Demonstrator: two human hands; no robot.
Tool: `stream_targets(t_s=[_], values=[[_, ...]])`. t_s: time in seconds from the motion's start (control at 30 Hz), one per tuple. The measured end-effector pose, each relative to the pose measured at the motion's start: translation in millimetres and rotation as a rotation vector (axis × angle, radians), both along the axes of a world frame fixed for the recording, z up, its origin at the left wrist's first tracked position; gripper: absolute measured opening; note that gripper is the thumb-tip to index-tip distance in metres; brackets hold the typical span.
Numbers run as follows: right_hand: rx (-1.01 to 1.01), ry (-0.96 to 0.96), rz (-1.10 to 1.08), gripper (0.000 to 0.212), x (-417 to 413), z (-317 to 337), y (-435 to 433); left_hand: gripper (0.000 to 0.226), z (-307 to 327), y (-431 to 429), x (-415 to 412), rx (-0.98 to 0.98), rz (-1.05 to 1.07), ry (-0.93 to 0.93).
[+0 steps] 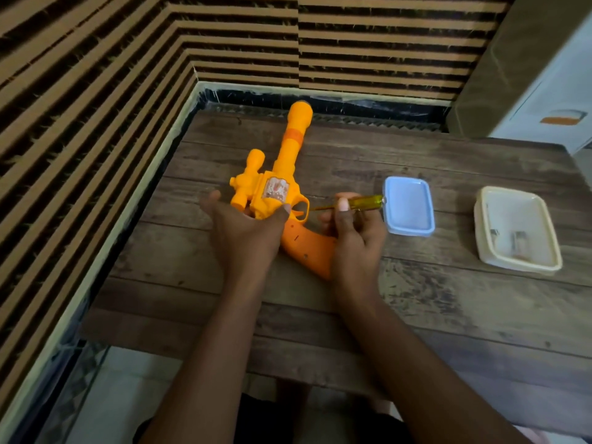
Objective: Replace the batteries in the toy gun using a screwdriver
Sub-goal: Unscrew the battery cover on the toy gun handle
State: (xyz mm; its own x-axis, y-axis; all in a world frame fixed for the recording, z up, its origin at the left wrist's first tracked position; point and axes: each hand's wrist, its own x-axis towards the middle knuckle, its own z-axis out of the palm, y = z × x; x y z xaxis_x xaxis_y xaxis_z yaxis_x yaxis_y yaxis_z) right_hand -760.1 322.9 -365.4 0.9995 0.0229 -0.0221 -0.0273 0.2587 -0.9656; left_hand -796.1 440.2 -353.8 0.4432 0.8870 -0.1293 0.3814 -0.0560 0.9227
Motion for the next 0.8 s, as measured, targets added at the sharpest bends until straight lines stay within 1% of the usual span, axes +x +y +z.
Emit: stream_targets(t_s=[0.13, 0.2, 0.23, 0.27, 0.33, 0.4, 0.47, 0.5, 0.53, 0.6, 0.67, 0.8], values=[[0.101, 0.049, -0.035, 0.020, 13, -1, -3, 0.121, -4, -5, 6, -0.105, -0.001, -0.061], [0.128, 0.060, -0.036, 0.018, 17, 1, -5, 0.122, -5, -8, 9, -0.147, -0.005, -0.110], [0.137, 0.058, -0.026, 0.017, 17, 1, -5, 0.118, -4, -9, 10, -0.144, -0.012, -0.131], [0.148, 0.055, -0.009, 0.017, 17, 1, -5, 0.109, -3, -9, 11, -0.131, -0.016, -0.147], [0.165, 0.041, 0.027, 0.017, 17, 3, -5, 0.084, -2, -11, 12, -0.130, -0.016, -0.198], [0.180, 0.022, 0.052, 0.016, 20, 7, -7, 0.058, 0, -12, 13, -0.205, -0.001, -0.262], [0.207, 0.005, 0.083, 0.015, 24, 13, -8, 0.029, -4, -10, 12, -0.284, 0.013, -0.277], [0.229, 0.002, 0.106, 0.015, 25, 18, -9, 0.020, -5, -9, 12, -0.327, 0.008, -0.282], [0.249, 0.000, 0.131, 0.015, 27, 21, -9, 0.016, -6, -9, 13, -0.385, 0.000, -0.303], [0.269, -0.014, 0.185, 0.014, 27, 29, -10, 0.025, -4, -10, 17, -0.525, -0.013, -0.390], [0.248, -0.060, 0.226, 0.012, 25, 37, -10, 0.036, -3, -13, 21, -0.594, -0.030, -0.449], [0.073, -0.219, 0.255, 0.011, 23, 49, -17, 0.050, -2, -20, 26, -0.673, -0.053, -0.511]])
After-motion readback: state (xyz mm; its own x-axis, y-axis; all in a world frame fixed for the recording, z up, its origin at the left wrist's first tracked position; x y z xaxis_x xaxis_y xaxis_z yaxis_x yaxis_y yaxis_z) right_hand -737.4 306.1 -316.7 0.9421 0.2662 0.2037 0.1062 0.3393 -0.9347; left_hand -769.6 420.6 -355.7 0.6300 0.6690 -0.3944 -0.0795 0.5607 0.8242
